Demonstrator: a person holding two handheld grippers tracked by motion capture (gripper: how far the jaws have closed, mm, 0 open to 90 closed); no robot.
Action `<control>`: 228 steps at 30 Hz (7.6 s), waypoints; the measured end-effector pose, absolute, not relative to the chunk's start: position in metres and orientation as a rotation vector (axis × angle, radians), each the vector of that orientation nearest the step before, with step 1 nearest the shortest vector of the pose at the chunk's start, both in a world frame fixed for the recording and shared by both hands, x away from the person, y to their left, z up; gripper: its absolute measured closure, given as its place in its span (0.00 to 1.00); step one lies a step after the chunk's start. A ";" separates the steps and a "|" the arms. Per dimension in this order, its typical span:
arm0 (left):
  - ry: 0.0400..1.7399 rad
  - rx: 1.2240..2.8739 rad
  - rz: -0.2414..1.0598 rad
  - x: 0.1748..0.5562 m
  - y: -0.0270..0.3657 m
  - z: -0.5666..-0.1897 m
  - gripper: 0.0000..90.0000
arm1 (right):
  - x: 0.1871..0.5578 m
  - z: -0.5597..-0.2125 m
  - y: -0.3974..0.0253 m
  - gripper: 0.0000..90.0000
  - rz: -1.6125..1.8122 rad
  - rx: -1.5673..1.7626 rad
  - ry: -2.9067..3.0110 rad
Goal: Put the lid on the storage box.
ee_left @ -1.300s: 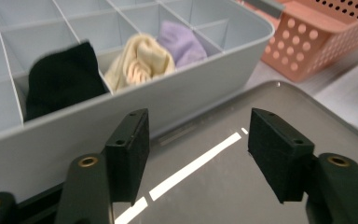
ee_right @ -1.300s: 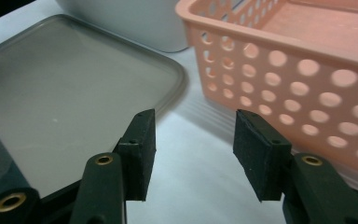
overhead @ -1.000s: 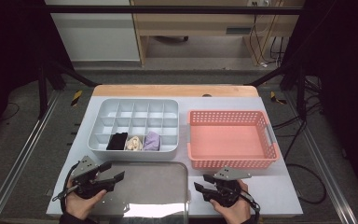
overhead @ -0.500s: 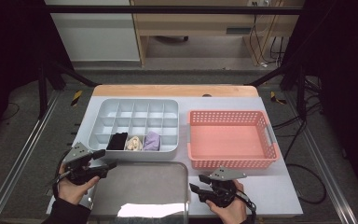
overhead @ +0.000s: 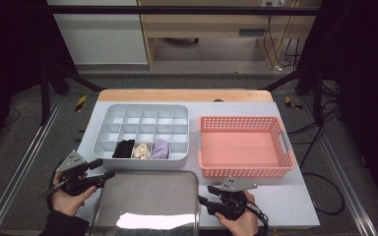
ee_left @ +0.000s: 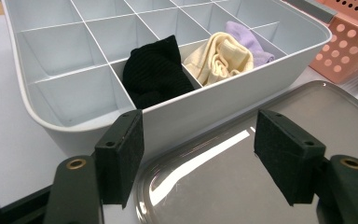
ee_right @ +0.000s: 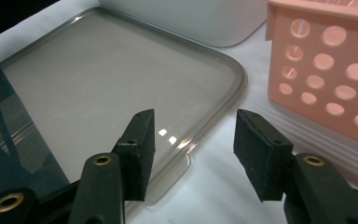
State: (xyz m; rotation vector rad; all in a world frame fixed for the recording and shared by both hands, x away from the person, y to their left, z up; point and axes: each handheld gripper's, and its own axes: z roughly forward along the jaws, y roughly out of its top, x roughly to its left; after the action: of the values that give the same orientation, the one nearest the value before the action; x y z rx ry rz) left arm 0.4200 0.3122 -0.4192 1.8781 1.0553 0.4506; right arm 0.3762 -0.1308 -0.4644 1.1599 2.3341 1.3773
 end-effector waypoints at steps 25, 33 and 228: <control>1.147 1.866 0.408 0.410 0.340 -0.432 0.36 | 0.376 -0.474 -0.123 0.59 1.396 1.256 2.358; 1.231 1.874 0.351 0.368 0.349 -0.460 0.37 | 0.365 -0.479 -0.122 0.62 1.414 1.352 2.334; 1.165 1.519 0.510 0.473 0.348 -0.337 0.55 | 0.504 -0.336 -0.091 0.74 1.658 1.312 2.112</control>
State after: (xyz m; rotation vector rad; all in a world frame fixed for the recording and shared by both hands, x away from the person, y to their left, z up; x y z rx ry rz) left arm 0.4734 0.3477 -0.3375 1.5191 1.1651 0.5103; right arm 0.5035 -0.0913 -0.3358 1.3123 2.1124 1.6581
